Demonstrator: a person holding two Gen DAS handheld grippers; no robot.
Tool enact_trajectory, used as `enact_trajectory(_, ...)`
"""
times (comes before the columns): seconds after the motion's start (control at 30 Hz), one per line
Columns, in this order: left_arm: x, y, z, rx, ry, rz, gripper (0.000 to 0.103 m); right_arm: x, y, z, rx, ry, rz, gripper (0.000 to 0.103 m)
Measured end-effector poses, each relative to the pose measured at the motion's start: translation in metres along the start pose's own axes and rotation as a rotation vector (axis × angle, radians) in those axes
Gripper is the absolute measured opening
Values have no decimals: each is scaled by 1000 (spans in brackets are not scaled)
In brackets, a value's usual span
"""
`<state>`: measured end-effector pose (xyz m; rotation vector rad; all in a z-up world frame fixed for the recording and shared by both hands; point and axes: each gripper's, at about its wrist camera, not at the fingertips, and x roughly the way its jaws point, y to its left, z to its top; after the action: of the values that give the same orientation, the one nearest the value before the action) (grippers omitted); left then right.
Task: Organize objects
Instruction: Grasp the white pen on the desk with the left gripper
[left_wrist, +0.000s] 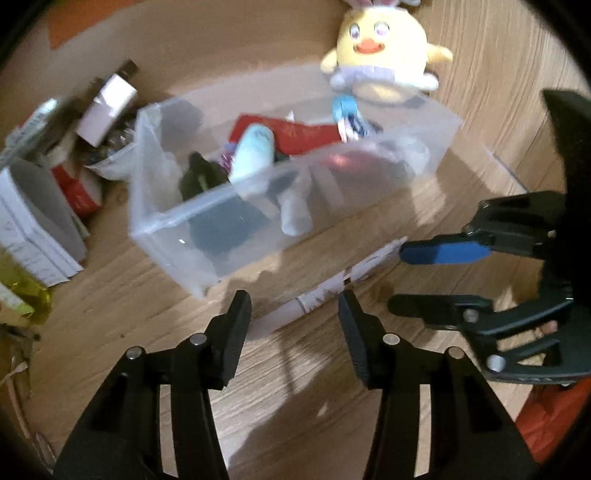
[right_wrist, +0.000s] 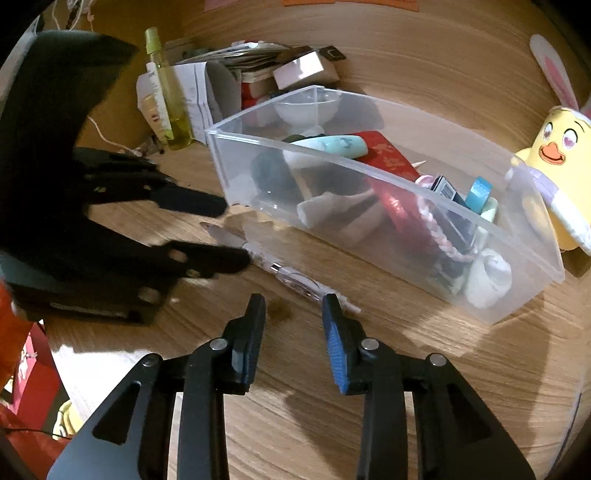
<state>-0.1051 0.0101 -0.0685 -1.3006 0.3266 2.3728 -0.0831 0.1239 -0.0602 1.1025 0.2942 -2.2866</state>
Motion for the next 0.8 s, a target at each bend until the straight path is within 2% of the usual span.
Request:
enact_trajectory(0.13, 4, 1, -1, -7, -9, 4, 49, -2, 1, -3, 2, 8, 8, 29)
enact_trajectory(0.23, -2, 0, -7, -24, -39, 8, 41, -1, 5, -4, -14, 8, 4, 29)
enact_trajectory(0.3, -10, -6, -14, -17, -57, 31, 29, 2, 8, -2, -26, 14, 0, 29)
enact_trajectory(0.33, -14, -8, -17, -20, -63, 30, 27, 4, 9, -2, -31, 19, 4, 29)
enact_trajectory(0.43, -27, -13, -25, -34, -52, -8, 20, 9, 14, -1, -50, 30, 7, 29)
enact_trajectory(0.6, -34, -24, -30, 8, -39, 36, 19, 11, 19, 3, -57, 28, 6, 29)
enact_trajectory(0.63, -35, -24, -29, 9, -42, 34, 19, 11, 20, 3, -61, 27, 2, 25)
enact_trajectory(0.73, -33, -23, -24, 11, -44, 21, 25, 9, 22, 2, -68, 28, -15, 15)
enact_trajectory(0.8, -30, -23, -21, 27, -45, 11, 32, 6, 20, -1, -60, 29, -12, 15)
